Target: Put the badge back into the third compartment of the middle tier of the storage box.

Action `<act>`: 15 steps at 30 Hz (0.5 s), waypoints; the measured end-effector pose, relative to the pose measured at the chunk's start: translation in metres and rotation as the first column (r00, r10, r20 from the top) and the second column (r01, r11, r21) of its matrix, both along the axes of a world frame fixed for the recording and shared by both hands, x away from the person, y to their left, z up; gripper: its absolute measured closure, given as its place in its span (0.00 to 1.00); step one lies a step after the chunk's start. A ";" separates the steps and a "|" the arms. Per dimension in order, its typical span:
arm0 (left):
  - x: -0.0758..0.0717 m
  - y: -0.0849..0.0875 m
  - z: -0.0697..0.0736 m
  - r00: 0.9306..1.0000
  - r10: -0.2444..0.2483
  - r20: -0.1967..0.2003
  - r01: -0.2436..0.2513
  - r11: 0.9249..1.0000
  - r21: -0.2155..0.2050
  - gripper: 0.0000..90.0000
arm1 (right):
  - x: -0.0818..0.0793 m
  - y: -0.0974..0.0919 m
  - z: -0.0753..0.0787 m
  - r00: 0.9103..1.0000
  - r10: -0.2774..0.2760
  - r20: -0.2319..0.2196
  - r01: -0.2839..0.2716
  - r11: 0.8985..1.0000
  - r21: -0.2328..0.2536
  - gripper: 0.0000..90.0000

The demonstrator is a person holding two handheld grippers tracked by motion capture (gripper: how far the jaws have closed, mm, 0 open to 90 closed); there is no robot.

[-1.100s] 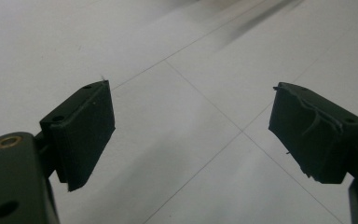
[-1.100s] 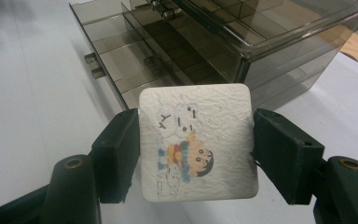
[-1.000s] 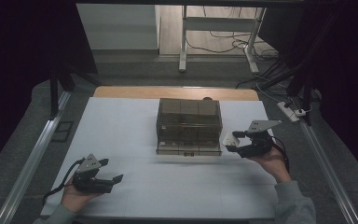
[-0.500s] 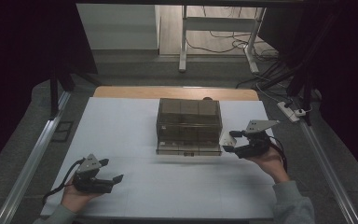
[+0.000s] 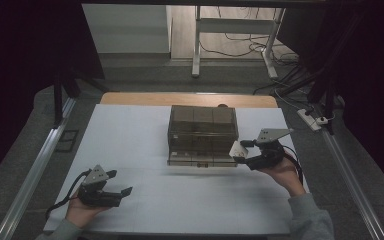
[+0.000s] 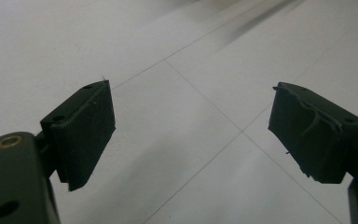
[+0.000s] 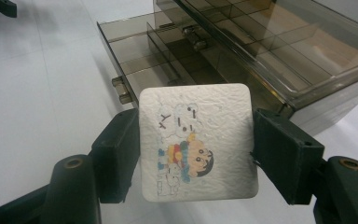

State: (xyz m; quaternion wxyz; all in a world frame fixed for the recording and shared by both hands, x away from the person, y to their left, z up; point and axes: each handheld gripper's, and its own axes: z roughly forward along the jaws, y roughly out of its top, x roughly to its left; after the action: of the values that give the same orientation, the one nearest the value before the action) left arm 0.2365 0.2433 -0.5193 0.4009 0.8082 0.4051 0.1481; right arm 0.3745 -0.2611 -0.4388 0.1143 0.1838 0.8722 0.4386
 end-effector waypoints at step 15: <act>0.000 0.000 0.000 1.000 -0.003 -0.004 0.003 1.000 -0.006 0.15 | 0.004 0.025 -0.003 0.999 0.046 -0.007 -0.046 0.998 -0.031 0.37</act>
State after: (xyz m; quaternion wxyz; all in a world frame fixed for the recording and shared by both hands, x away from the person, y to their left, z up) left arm 0.2368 0.2430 -0.5194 0.4026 0.8080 0.4052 0.1446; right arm 0.3788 -0.2366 -0.4423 0.1042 0.1632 0.8834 0.4268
